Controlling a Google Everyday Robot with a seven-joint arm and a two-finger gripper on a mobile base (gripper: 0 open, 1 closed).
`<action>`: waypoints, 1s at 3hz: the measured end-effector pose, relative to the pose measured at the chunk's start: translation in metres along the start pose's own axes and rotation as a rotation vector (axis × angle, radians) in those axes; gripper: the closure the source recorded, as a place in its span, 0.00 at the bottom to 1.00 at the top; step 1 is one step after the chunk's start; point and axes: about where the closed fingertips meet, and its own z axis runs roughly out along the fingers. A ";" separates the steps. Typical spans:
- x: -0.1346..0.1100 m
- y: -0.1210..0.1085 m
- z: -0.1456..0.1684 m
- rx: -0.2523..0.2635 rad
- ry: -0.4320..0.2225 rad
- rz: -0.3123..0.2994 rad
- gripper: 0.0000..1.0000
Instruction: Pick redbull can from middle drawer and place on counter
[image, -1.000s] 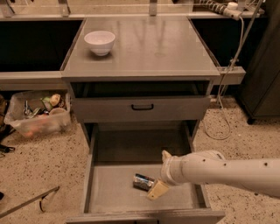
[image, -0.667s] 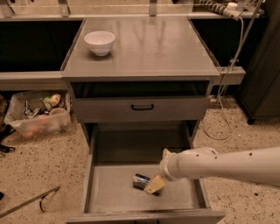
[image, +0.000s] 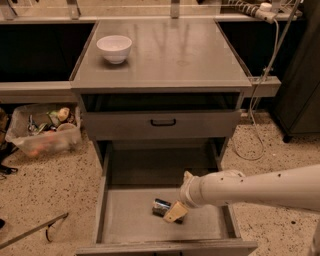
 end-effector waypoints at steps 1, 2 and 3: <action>-0.011 0.008 0.028 -0.026 -0.034 -0.024 0.00; -0.022 0.028 0.055 -0.067 -0.067 -0.039 0.00; -0.021 0.047 0.083 -0.105 -0.070 -0.023 0.00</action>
Offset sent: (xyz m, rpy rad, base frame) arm -0.0015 0.0871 -0.0629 0.1139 0.0106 0.1227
